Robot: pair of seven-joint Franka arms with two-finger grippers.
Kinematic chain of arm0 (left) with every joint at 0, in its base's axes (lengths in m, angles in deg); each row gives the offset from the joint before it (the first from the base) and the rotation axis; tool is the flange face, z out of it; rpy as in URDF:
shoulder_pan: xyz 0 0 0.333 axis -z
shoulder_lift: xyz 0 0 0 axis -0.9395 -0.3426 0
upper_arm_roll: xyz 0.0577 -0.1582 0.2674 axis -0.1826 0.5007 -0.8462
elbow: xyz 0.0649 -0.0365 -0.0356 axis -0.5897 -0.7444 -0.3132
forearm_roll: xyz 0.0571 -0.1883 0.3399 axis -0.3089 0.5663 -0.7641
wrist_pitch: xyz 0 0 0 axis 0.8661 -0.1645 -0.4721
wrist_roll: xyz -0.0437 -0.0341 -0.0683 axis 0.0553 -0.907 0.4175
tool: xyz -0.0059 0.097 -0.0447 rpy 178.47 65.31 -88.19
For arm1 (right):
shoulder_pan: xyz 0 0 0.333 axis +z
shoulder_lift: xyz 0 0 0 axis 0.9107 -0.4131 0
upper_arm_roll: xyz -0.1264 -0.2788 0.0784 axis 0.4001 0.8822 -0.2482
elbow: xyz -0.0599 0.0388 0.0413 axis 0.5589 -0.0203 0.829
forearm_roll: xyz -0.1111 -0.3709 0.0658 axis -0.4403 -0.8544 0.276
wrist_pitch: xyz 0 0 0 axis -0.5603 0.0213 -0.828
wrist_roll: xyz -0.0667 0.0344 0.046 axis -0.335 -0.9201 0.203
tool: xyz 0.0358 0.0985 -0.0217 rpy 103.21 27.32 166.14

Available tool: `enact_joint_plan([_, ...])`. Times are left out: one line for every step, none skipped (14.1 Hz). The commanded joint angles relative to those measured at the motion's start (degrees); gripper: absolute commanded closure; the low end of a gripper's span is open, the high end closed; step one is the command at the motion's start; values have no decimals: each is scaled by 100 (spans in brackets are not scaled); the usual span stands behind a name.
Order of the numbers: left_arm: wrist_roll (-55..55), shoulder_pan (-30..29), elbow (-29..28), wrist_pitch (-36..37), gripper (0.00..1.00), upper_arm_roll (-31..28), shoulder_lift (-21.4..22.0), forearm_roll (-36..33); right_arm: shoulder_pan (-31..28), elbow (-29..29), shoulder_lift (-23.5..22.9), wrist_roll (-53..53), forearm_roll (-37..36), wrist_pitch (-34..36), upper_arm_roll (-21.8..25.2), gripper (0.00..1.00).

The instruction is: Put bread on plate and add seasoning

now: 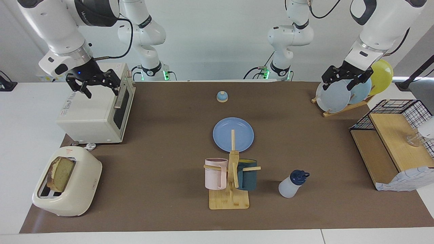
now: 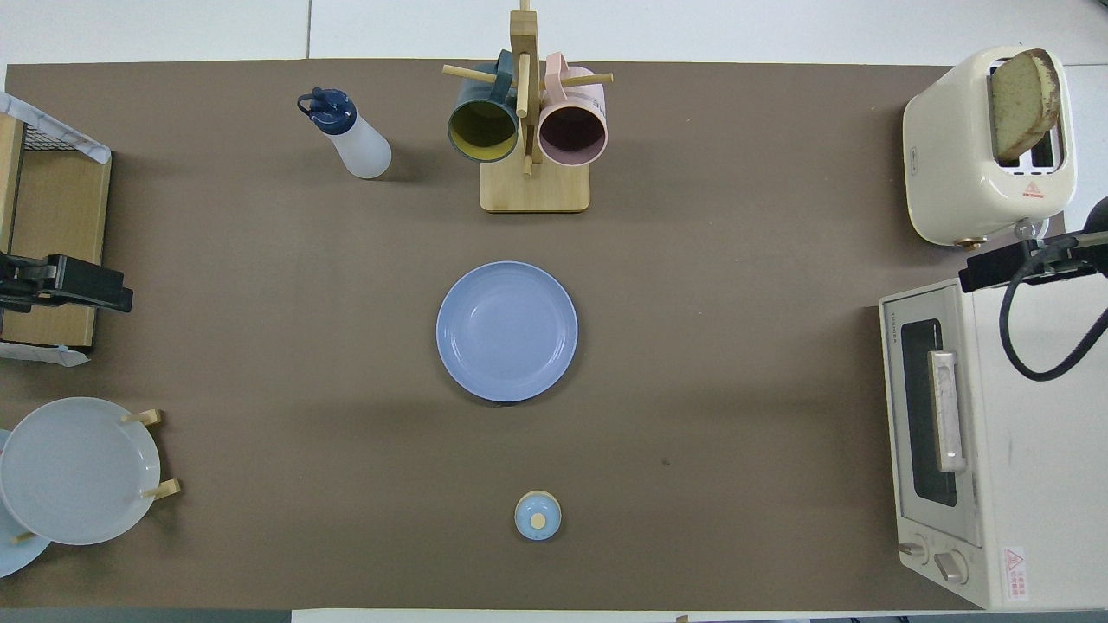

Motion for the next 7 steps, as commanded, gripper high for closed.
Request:
enact_joint_plan([-13,57,38,128,0,-39,50,-25,-30,-62,44,-74,105,-88,-42,0])
enact_joint_plan([-30,49,29,128,0,-39,50,-24,-30,-62,44,-83,97,-88,-42,0])
enact_joint_plan([-57,14,12,58,0,-39,76,-24,-30,-62,44,-83,96,-88,-42,0])
enact_joint_plan([-48,13,12,49,0,-48,77,-24,-30,-62,44,-83,96,-105,-42,0])
enact_joint_plan([-39,48,3,92,0,-48,85,-24,-30,-62,44,-101,96,-97,-42,0])
enact_joint_plan([-31,57,3,136,0,-57,86,-24,-38,-62,44,-101,96,-114,-42,0])
enact_joint_plan([-39,49,-6,162,0,-57,94,-24,-73,-88,44,-83,105,-167,-42,0])
